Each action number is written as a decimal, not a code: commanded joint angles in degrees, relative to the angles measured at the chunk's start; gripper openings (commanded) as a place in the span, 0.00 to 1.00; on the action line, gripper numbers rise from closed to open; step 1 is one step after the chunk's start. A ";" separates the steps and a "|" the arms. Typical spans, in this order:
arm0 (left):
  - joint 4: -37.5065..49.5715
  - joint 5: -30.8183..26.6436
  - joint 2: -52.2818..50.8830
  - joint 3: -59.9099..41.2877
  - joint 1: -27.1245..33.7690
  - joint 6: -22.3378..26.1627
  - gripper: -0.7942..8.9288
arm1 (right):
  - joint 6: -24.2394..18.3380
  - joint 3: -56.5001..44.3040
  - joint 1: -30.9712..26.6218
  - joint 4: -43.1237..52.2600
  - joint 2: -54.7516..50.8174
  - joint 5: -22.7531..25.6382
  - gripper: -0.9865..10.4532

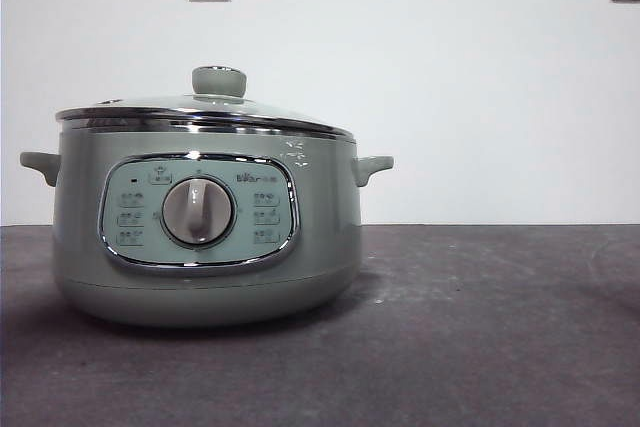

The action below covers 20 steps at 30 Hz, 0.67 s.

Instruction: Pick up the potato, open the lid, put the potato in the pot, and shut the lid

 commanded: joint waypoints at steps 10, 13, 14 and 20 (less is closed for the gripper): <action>-0.50 0.11 1.73 -0.02 -0.11 -0.85 0.08 | 0.94 -0.17 0.04 0.04 -0.24 0.46 0.09; -2.16 -1.40 -1.40 -0.02 0.96 2.05 0.08 | 0.94 -0.17 0.04 -0.15 -0.24 0.46 0.09; -2.36 -1.68 -2.78 -0.02 1.86 3.02 0.08 | 0.94 -0.17 0.04 -0.17 -0.24 0.46 0.09; -2.25 3.28 -12.83 -0.92 14.67 3.76 0.08 | 0.96 -0.17 0.04 -0.33 -0.24 0.46 0.09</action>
